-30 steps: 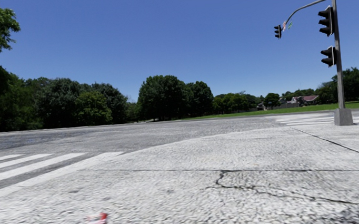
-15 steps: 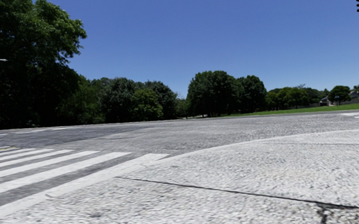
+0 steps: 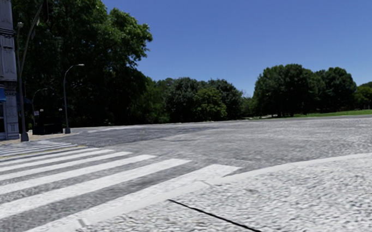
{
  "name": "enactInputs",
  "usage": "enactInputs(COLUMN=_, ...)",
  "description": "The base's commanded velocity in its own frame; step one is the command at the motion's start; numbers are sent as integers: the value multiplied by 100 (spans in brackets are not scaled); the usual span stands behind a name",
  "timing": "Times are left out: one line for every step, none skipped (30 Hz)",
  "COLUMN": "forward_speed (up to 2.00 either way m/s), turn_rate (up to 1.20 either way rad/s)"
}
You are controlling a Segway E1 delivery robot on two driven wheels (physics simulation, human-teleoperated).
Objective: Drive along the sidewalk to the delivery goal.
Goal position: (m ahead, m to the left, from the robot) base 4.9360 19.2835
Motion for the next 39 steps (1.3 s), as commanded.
enactInputs(forward_speed=162, turn_rate=72)
enactInputs(forward_speed=162, turn_rate=73)
enactInputs(forward_speed=162, turn_rate=73)
enactInputs(forward_speed=162, turn_rate=73)
enactInputs(forward_speed=163, turn_rate=73)
enactInputs(forward_speed=169, turn_rate=73)
enactInputs(forward_speed=181, turn_rate=73)
enactInputs(forward_speed=181, turn_rate=73)
enactInputs(forward_speed=189, turn_rate=73)
enactInputs(forward_speed=200, turn_rate=73)
enactInputs(forward_speed=200, turn_rate=73)
enactInputs(forward_speed=200, turn_rate=73)
enactInputs(forward_speed=200, turn_rate=73)
enactInputs(forward_speed=200, turn_rate=73)
enactInputs(forward_speed=200, turn_rate=73)
enactInputs(forward_speed=200, turn_rate=73)
enactInputs(forward_speed=200, turn_rate=73)
enactInputs(forward_speed=200, turn_rate=75)
enactInputs(forward_speed=200, turn_rate=75)
enactInputs(forward_speed=200, turn_rate=75)
enactInputs(forward_speed=200, turn_rate=0)
enactInputs(forward_speed=200, turn_rate=0)
enactInputs(forward_speed=200, turn_rate=0)
enactInputs(forward_speed=200, turn_rate=0)
enactInputs(forward_speed=200, turn_rate=0)
enactInputs(forward_speed=200, turn_rate=0)
enactInputs(forward_speed=200, turn_rate=0)
enactInputs(forward_speed=200, turn_rate=0)
enactInputs(forward_speed=200, turn_rate=0)
enactInputs(forward_speed=200, turn_rate=0)
enactInputs(forward_speed=200, turn_rate=0)
enactInputs(forward_speed=200, turn_rate=1)
enactInputs(forward_speed=200, turn_rate=13)
enactInputs(forward_speed=200, turn_rate=13)
enactInputs(forward_speed=200, turn_rate=24)
enactInputs(forward_speed=200, turn_rate=29)
enactInputs(forward_speed=200, turn_rate=29)
enactInputs(forward_speed=200, turn_rate=31)
enactInputs(forward_speed=200, turn_rate=31)
